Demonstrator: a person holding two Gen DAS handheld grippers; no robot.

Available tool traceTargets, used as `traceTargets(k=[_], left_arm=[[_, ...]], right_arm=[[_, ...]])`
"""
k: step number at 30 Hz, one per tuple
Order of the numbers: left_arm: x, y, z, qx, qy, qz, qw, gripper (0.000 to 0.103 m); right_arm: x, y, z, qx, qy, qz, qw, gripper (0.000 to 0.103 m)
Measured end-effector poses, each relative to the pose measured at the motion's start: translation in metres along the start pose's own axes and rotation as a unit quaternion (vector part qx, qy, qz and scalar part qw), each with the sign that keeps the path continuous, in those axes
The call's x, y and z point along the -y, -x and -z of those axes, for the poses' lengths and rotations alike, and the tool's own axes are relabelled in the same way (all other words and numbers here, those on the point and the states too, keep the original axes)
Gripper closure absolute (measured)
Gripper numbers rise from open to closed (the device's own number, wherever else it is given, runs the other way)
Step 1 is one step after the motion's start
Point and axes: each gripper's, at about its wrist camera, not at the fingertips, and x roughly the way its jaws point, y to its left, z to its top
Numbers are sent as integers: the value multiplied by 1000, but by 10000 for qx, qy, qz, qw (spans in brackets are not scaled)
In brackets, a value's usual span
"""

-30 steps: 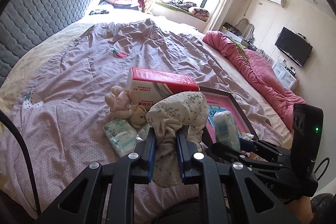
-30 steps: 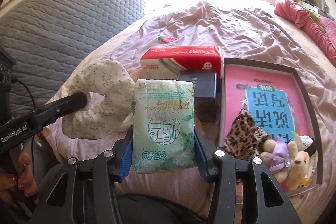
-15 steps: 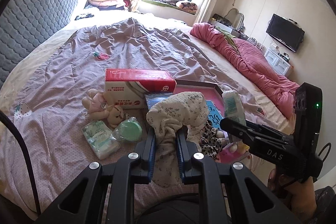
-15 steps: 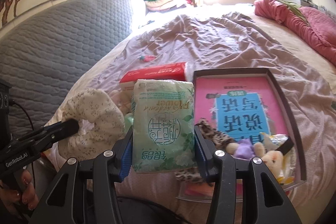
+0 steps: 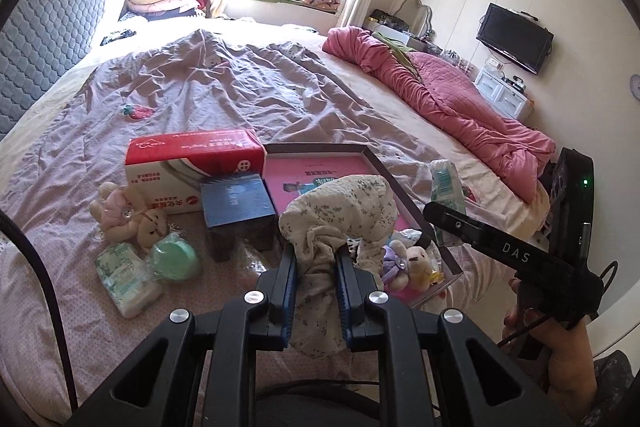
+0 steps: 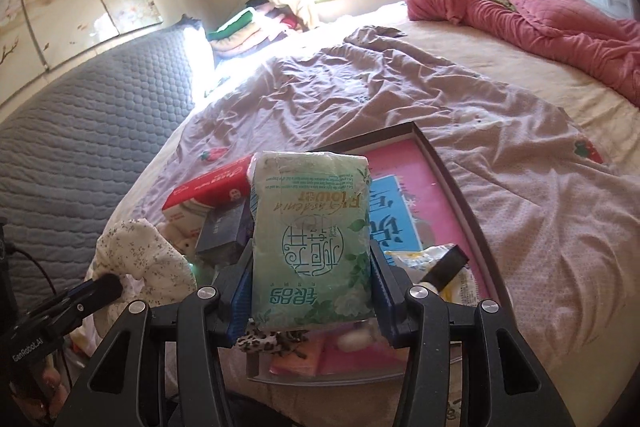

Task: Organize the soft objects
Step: 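Carry the floral cloth and wet-wipe pack over the pink book tray with both grippers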

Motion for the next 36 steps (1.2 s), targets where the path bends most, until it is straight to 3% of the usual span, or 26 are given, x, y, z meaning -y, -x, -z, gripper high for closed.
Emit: traceTargets(k=[7,13,22,28,32,36], left_arm=[[23,-31,10,-405,-66,380,9984,85],[32,-61,19,-740,-41,493,9960,85],[28,-97,24,-1029,38,246,9944,85],[13,-110,15,-971,230,69,9950,85],[9,-116,9,-930,231,-14,9954,85],[6,-124,3,-901,333,-32,9954,85]], right_arm=[[14,-1,4,-15,-142,71,9999,51],[21,-4,6,-13,-189,140,9997,51],[37,-7,9,-40,-261,311,9992,51],[49,-15,13,-171,-174,607,9979,51],[58,-24,16,-307,-35,1029,9942,51],[66,-29,19,-376,-56,1090,9933,51]])
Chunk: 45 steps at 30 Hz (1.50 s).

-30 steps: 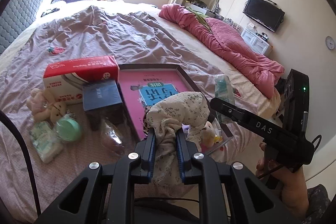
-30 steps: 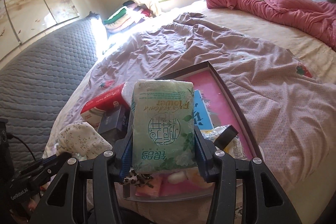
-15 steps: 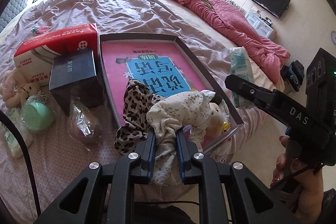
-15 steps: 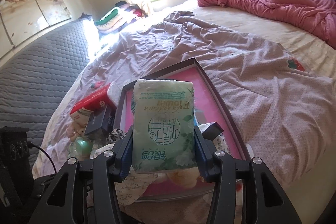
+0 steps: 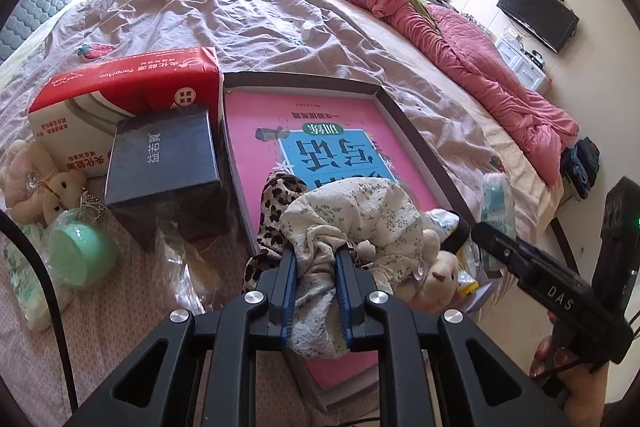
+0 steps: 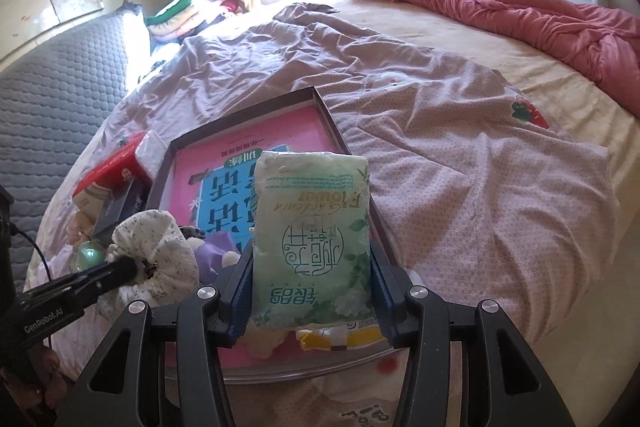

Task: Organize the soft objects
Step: 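Carry the floral cloth and wet-wipe pack over the pink book tray with both grippers, then lower the floral cloth onto the tray and open the left gripper while the right releases the wipes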

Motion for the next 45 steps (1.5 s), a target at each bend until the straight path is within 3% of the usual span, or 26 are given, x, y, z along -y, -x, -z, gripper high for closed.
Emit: traceTargets(k=[7,20,31,45], left_arm=[[-2,-6,-6,55,70,-10,10000,85],[-2,-9,-8,72,16,126,9999,85],[-3,-8,-6,83,27,119,9999,85],[-1,-7,-3,-18,3,186,9998,85]], right_arm=[[-21,-8,2,-68,441,-55,9990,51],[-46,-28,-3,-210,723,-151,9970,51],[-60,-34,-1,-108,1145,88,9933,49],[-59,-28,6,-52,1232,177,9922,48]])
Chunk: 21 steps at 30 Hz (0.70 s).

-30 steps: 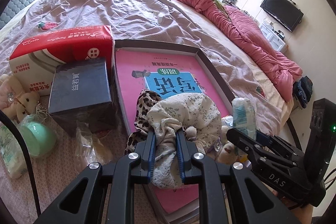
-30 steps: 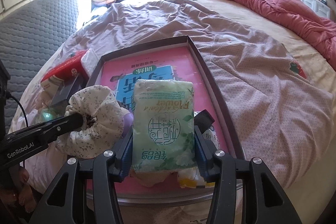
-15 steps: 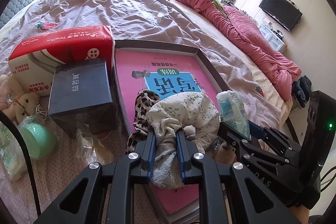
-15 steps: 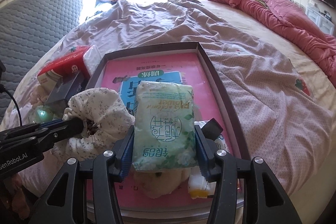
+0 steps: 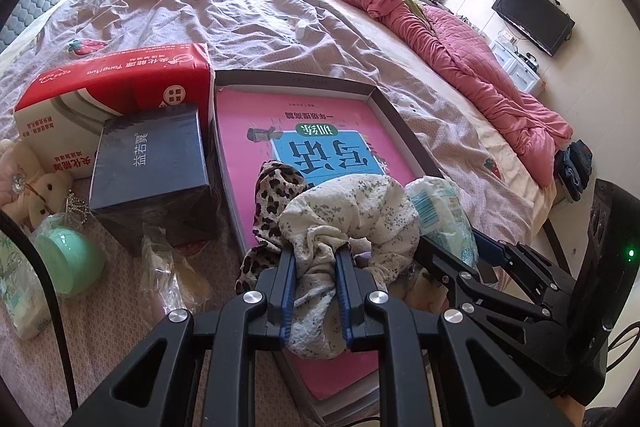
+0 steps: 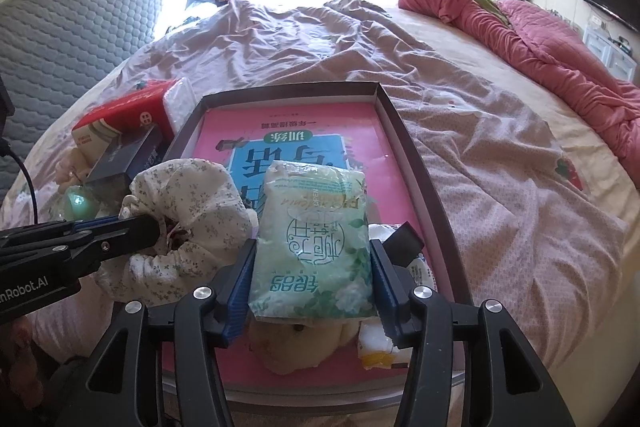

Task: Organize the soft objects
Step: 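Lower the floral cloth onto the tray and open the left gripper while the right releases the wipes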

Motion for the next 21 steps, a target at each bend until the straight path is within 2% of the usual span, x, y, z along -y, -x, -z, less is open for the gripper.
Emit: traceTargets(k=[6,14,19,21], left_arm=[[1,1,2,-29,-26,-13,10000,85],[5,1,3,-92,-122,-6,9999,84],[10,2,7,-148,-250,-73,9996,77],[11,3,7,-140,-277,-142,9994,71]], right_arm=[[0,3,3,33,-2,22,10000,44],[10,19,3,278,-316,31,9991,42],[14,25,1,350,-411,69,9985,42],[14,26,0,351,-414,53,9985,42]])
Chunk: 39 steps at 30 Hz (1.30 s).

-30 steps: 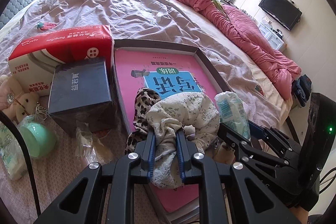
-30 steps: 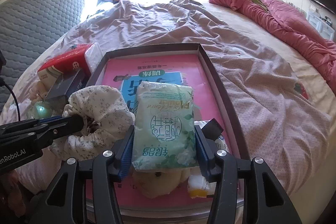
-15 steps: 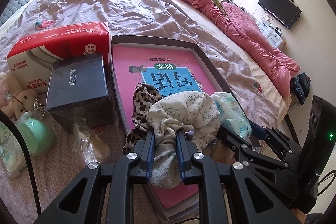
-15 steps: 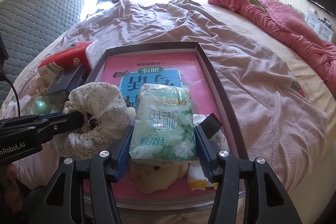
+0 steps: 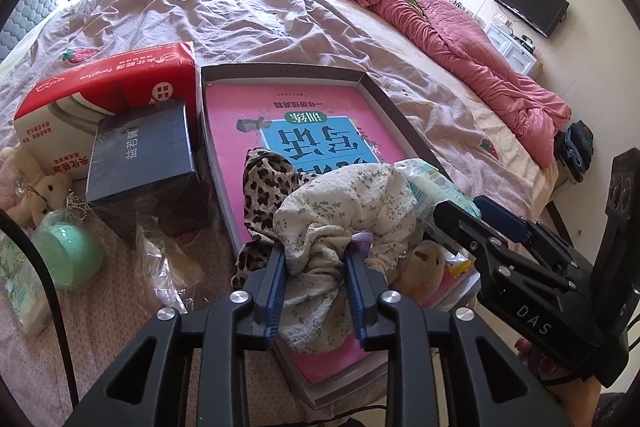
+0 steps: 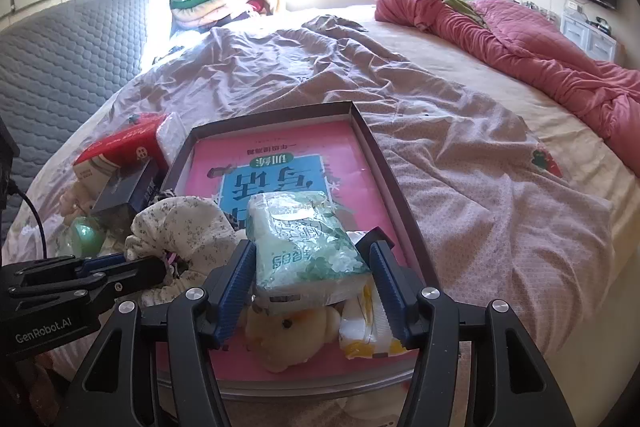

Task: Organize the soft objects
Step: 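Lower the floral cloth onto the tray and open the left gripper while the right releases the wipes, then withdraw both open grippers from the tray back toward the remaining pile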

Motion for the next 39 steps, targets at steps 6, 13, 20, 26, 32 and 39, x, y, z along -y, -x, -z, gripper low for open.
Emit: traceTargets(k=[6,13,20,26,32,39], left_arm=[[-3,5,0,35,29,-115,9999,61],[2,12,2,107,-107,-160,9998,54],[2,19,3,150,-130,-205,9996,47],[5,28,5,230,-182,-253,9992,46],[8,36,7,298,-248,-368,9986,40],[10,47,9,367,-301,-413,9980,37]], right_arm=[[-2,1,-1,2,47,23,10000,42],[-1,3,0,12,2,61,10000,34],[1,7,-1,33,-86,79,9999,33],[0,10,-1,40,-78,113,9999,33],[0,15,-3,75,-90,163,9998,31],[0,25,-7,210,-111,223,9995,30]])
